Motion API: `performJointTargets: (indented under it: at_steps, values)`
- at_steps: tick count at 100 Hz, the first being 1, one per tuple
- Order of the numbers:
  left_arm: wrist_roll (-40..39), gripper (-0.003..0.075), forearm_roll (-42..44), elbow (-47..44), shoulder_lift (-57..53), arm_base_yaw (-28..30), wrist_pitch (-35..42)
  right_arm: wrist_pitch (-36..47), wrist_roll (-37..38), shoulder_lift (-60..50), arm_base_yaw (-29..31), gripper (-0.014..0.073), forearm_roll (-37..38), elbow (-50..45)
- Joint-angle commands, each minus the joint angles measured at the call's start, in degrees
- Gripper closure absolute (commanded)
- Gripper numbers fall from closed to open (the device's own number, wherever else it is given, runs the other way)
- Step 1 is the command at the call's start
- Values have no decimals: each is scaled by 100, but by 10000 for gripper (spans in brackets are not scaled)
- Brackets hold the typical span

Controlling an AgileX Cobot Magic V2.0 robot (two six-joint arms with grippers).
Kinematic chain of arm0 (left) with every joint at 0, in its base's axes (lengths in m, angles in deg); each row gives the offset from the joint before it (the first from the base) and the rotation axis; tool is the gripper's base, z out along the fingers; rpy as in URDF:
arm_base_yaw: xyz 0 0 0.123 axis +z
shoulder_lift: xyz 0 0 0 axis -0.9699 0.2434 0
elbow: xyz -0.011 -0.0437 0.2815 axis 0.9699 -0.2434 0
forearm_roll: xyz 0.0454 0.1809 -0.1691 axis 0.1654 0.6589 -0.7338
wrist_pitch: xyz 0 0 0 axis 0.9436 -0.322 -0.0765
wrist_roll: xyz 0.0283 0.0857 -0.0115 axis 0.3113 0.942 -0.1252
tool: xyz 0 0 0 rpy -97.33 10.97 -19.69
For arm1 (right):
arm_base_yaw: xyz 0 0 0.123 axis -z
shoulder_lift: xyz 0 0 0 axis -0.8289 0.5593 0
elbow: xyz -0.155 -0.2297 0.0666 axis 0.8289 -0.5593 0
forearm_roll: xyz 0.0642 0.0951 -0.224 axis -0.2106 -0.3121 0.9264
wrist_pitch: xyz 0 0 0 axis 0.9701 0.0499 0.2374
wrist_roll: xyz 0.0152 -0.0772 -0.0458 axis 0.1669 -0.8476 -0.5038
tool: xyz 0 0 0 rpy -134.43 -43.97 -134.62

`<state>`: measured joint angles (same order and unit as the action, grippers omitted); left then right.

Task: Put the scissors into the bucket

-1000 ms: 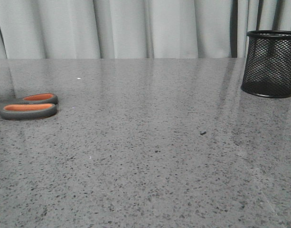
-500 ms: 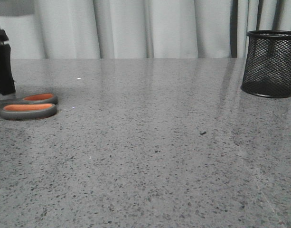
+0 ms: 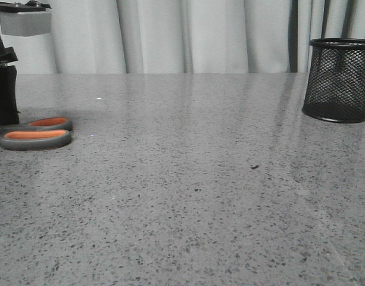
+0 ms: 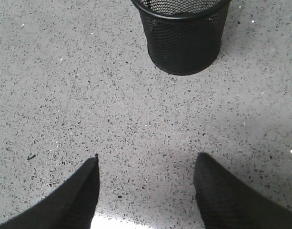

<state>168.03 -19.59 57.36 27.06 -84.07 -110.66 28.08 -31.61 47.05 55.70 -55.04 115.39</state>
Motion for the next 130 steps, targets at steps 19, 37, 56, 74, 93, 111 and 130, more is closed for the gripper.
performJointTargets:
  at_steps: [19, 37, 56, 74, 93, 111, 130]
  values:
    - [-51, 723, -188, 138, -184, -37, -199, 305, -90, -27, 7, 202, -28, 191]
    - [-433, 724, -263, 518, -422, -37, -199, 281, -90, -27, 7, 202, -28, 191]
    - [-695, 724, -302, 1032, -1064, -316, -199, 302, -385, -27, 7, 202, -600, 191]
    - [-1353, 724, -314, 1435, -1661, -909, -189, 302, -1590, -27, 7, 202, -2605, 289]
    - [-1959, 734, -314, 1676, -2061, -1768, -72, 98, -2911, -3, 7, 202, -4916, 313]
    - [-2501, 733, -314, 1757, -2153, -2558, 388, -203, -3537, 152, 7, 202, -6191, 416]
    - [-2893, 733, -263, 1757, -2153, -3211, 968, -455, -3583, 291, 7, 202, -6325, 658]
